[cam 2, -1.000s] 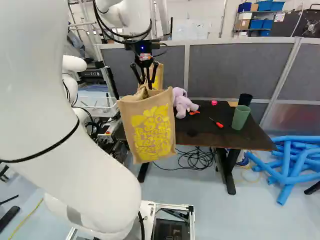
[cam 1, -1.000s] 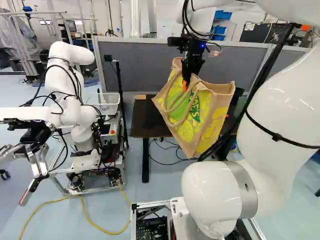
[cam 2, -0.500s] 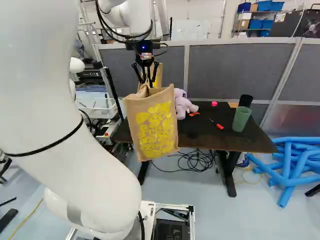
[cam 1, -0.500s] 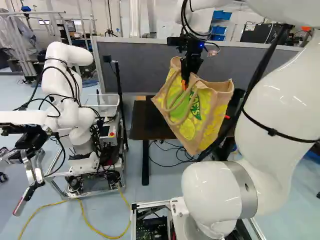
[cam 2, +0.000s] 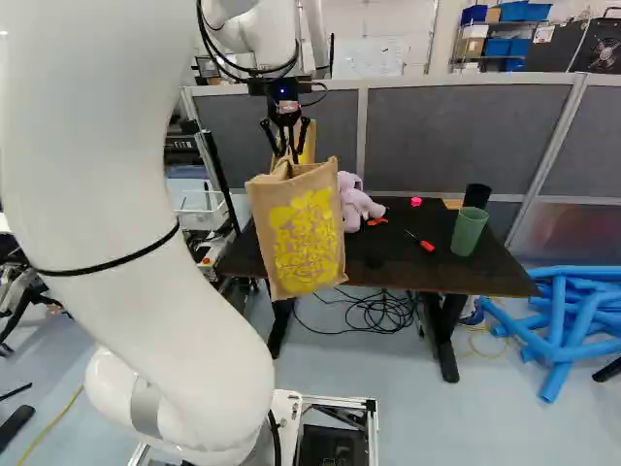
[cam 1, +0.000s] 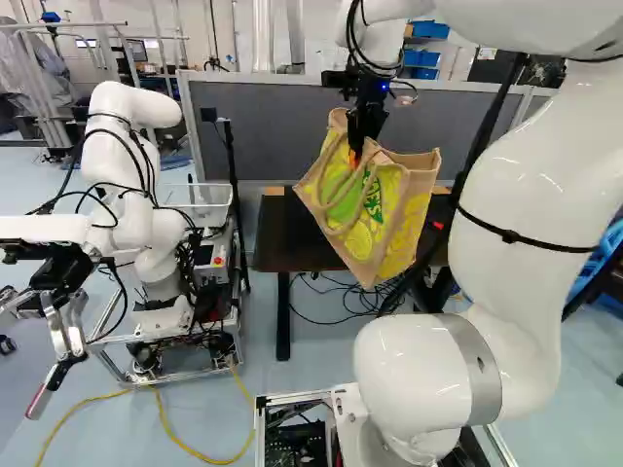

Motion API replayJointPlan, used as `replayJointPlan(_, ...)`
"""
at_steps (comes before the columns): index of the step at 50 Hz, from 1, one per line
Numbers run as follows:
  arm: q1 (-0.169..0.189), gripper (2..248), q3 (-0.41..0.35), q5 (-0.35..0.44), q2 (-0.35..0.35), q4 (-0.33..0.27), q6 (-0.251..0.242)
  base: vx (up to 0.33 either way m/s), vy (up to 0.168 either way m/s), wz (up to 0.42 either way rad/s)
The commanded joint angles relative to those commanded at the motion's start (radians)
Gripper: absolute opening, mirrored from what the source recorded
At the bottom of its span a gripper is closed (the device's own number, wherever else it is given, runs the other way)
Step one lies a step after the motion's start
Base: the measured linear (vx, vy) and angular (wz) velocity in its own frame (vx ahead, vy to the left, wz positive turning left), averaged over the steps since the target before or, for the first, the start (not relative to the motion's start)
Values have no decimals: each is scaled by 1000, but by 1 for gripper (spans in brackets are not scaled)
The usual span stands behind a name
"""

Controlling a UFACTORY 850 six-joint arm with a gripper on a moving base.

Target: Pick up the bag on the ground and place it on the table

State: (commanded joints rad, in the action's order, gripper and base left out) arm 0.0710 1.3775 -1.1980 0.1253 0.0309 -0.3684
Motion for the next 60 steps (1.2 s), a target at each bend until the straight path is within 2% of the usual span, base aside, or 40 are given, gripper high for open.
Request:
replayJointPlan(30,-55,26,153,0,131,27,0,0,0,0)
replayJointPlan(60,-64,26,330,-34,270,28,0,0,0,0)
